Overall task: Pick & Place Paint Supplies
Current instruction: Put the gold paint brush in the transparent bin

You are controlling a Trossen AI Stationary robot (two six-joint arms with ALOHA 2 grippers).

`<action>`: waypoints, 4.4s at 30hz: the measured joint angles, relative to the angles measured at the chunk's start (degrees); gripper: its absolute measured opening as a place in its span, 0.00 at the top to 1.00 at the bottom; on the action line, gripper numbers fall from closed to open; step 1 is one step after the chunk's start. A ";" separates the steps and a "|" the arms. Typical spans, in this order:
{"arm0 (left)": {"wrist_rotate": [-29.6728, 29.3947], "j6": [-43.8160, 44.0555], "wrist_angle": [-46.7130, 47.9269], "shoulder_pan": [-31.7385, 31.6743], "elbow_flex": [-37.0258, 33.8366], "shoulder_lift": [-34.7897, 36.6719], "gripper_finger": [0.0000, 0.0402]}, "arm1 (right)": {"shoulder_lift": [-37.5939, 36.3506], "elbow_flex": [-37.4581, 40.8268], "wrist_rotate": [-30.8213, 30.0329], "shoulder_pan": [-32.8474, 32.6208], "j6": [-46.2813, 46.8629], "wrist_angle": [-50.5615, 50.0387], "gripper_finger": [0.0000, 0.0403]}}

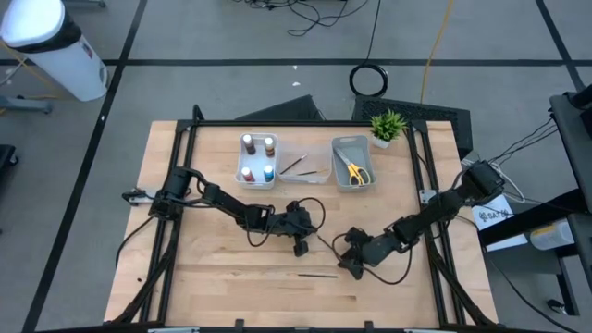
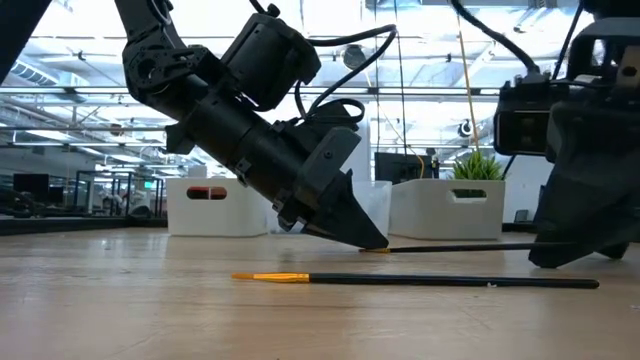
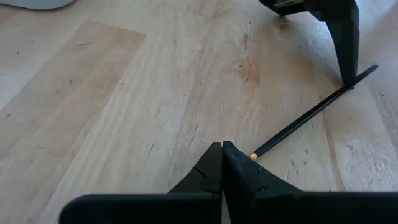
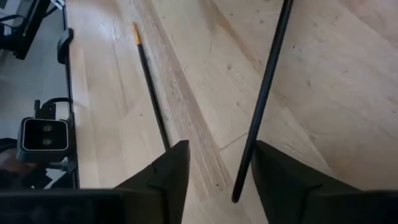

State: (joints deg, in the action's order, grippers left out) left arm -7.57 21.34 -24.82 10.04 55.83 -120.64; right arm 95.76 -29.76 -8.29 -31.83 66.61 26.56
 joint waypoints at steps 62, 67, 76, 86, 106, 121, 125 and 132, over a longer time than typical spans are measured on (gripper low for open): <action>-0.02 -5.73 9.24 10.11 -0.11 20.41 0.40 | -2.42 -26.53 -26.66 -5.80 -34.79 -36.57 1.00; -0.02 -3.30 11.52 9.27 -0.09 20.44 0.47 | -2.46 -26.53 -26.53 -5.80 -36.92 -33.67 1.00; 3.34 -1.30 12.12 7.54 -0.06 20.48 0.88 | -2.46 -26.53 -26.77 -5.73 -37.13 -33.85 1.00; 2.25 -2.35 11.37 7.21 0.00 20.49 0.98 | -5.54 -25.77 -25.65 -6.00 -36.73 -39.89 0.90; -0.97 -9.89 13.56 -2.59 -0.02 26.34 0.99 | -18.66 -9.30 -33.39 -11.65 -33.00 -20.83 0.73; 4.64 -8.59 12.86 -21.84 -2.38 26.75 0.99 | -18.66 -2.86 -30.42 -9.61 -36.31 -7.74 0.75; 7.75 -7.34 16.49 -24.13 -2.54 26.01 0.98 | -18.66 -2.86 -30.43 -9.03 -36.46 -7.74 0.75; 7.03 -4.69 18.99 -24.10 -2.47 25.77 0.96 | -18.66 -2.86 -30.41 -9.01 -36.30 -7.51 0.75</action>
State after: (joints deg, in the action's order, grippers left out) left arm -0.54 16.65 -5.83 -14.05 53.36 -94.87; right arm 77.10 -32.62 -38.70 -40.84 30.30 19.06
